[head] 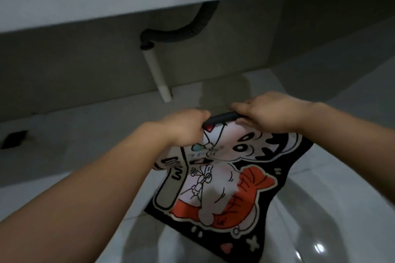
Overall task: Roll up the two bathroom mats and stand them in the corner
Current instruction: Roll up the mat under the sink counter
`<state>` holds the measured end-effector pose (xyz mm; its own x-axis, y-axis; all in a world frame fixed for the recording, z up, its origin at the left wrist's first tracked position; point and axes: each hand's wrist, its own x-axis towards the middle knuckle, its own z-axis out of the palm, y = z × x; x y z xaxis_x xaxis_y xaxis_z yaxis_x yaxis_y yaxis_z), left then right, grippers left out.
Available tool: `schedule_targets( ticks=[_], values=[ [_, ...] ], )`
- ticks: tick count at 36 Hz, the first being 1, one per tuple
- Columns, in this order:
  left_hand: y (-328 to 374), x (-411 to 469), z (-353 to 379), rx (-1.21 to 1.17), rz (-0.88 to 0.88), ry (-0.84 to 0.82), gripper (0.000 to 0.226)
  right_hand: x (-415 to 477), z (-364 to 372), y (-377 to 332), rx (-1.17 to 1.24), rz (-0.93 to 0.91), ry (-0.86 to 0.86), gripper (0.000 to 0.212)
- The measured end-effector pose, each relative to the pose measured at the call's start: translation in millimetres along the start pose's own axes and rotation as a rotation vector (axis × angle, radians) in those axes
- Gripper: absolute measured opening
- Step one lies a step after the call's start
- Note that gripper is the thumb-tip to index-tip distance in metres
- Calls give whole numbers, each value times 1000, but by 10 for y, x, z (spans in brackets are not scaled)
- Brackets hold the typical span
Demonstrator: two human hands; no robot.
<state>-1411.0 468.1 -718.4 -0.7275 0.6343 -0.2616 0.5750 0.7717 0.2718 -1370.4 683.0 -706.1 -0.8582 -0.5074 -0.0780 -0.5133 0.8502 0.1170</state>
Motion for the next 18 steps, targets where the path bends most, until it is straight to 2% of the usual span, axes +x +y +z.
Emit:
schedule_targets(
  ticks=[3, 6, 9, 14, 18],
  values=[
    [-80, -61, -46, -6, -16, -51, 27, 5, 25, -92, -115, -38, 6, 34],
    [-154, -111, 61, 122, -15, -26, 26, 6, 213, -173, -106, -37, -18, 59],
    [-219, -114, 255, 188, -5, -15, 24, 21, 384, -275, -58, -20, -66, 70],
    [-331, -137, 356, 282, -8, -73, 23, 19, 473, -513, -210, -90, -56, 70],
    [-377, -144, 303, 352, 65, 1, 20, 22, 443, -504, -237, -42, -44, 66]
  ],
)
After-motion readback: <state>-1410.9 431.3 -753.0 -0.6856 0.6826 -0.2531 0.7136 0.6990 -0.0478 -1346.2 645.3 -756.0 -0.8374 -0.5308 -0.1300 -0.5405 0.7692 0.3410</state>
